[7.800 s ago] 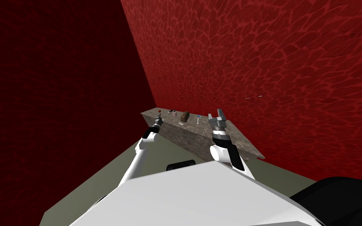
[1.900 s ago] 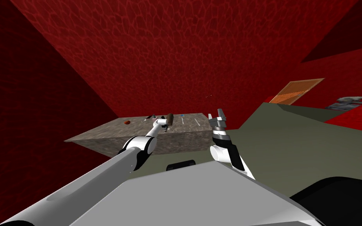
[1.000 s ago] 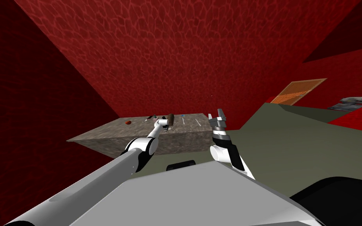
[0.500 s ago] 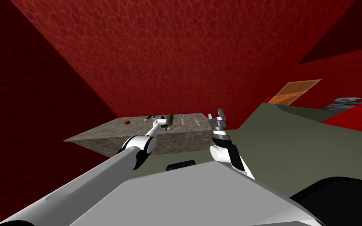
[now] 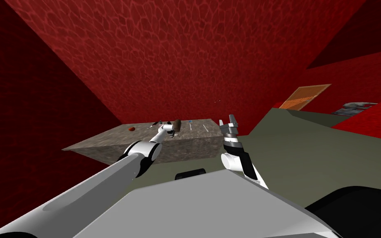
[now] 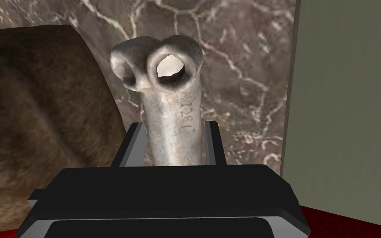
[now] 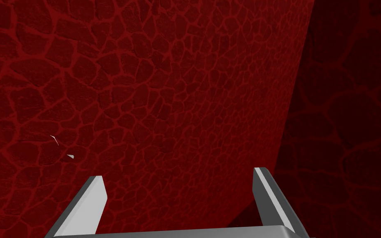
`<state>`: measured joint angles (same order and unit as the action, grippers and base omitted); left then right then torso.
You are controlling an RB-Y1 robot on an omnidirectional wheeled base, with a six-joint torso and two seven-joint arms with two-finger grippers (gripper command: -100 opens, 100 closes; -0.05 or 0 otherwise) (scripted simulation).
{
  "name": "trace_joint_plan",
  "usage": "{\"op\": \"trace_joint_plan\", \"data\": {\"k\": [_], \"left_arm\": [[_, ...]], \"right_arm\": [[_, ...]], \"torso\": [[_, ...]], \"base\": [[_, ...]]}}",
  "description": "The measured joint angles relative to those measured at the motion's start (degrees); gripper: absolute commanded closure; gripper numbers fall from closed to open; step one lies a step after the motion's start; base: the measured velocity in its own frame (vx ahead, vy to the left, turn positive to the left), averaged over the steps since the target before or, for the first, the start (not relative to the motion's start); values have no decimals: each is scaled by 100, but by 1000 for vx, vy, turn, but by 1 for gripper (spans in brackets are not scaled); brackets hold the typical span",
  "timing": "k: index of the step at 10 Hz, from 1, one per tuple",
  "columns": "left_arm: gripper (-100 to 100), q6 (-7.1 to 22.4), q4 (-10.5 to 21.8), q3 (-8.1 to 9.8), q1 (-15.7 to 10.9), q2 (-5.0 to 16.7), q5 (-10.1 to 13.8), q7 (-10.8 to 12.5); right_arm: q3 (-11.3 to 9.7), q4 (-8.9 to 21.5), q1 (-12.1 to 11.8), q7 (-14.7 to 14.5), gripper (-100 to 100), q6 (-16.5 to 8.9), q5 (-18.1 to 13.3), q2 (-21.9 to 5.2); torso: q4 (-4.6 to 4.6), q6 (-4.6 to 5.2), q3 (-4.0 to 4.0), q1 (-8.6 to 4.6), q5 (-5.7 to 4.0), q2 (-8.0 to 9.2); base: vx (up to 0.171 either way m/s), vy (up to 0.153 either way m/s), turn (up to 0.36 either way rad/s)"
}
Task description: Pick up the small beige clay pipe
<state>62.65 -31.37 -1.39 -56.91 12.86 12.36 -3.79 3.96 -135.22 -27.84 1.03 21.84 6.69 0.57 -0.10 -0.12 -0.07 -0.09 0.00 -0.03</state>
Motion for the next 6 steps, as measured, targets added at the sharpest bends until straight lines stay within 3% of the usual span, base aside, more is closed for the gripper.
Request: {"op": "trace_joint_plan", "data": {"k": [5,6], "left_arm": [[100,-136,382,-516,-207,399,706,-26],[0,-146,398,-530,-213,408,726,-24]], "right_arm": [[0,0,0,0,0,0,0,0],[0,0,0,0,0,0,0,0]], "torso": [[0,-3,0,4,2,0],[0,-2,-1,8,3,-3]], "base": [[-21,-28,-19],[0,0,0]]}}
